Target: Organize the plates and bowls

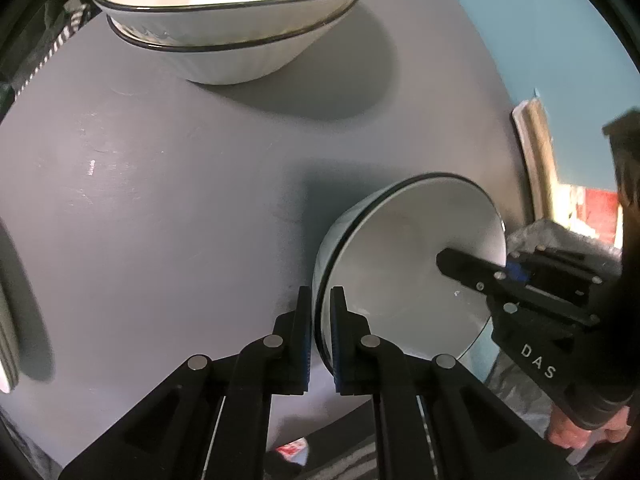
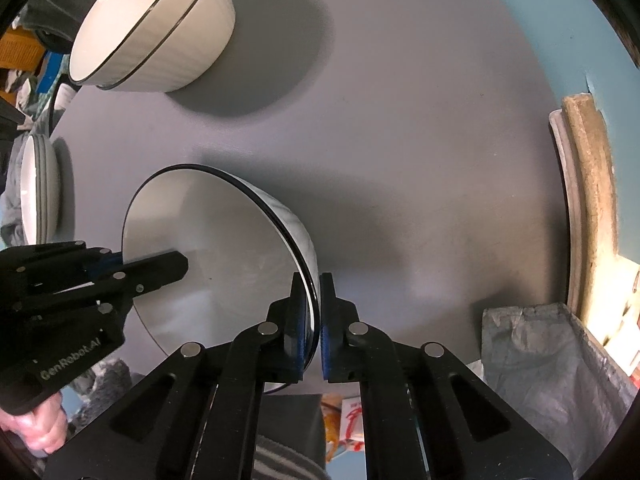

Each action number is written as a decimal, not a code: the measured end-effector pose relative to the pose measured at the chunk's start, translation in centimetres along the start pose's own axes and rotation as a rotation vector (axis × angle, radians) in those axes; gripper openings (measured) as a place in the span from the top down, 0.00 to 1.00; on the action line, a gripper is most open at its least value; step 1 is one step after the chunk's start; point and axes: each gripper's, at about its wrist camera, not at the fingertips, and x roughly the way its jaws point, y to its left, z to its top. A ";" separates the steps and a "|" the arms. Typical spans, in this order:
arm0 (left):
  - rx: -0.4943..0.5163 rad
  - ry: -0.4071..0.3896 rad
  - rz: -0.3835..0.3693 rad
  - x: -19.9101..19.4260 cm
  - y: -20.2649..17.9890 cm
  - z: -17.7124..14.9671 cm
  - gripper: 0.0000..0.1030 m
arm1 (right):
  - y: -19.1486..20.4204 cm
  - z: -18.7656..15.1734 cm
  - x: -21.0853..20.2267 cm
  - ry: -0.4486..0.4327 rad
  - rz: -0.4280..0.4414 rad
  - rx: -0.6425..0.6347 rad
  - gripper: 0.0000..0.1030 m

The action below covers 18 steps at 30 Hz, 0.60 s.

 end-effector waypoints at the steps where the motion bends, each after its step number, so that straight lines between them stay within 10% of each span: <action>1: 0.008 -0.001 0.008 -0.1 0.0 -0.1 0.92 | 0.1 0.3 0.0 0.000 -0.003 -0.004 0.94; 18: 0.001 -0.093 0.036 -8.4 1.1 -0.2 0.92 | 2.1 3.4 -6.1 -0.041 0.032 -0.067 0.94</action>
